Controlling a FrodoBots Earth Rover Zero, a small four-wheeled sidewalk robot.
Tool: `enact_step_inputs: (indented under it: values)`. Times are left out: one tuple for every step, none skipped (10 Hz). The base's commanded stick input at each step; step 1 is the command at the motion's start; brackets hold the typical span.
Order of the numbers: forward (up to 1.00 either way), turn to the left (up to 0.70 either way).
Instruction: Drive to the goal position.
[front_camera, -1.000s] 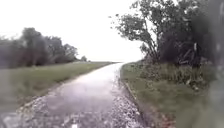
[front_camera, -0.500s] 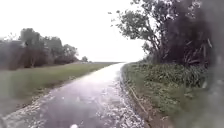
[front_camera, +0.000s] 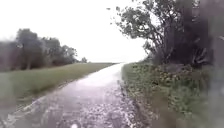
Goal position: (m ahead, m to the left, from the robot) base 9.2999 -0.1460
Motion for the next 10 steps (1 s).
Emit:
enact_step_inputs:
  values:
    - [1.00, 0.00]
    - [1.00, 0.00]
    - [1.00, 0.00]
    - [1.00, 0.00]
    - [1.00, 0.00]
    - [0.42, 0.00]
    - [0.00, 0.00]
    - [0.00, 0.00]
    - [0.00, 0.00]
    - [1.00, 0.00]
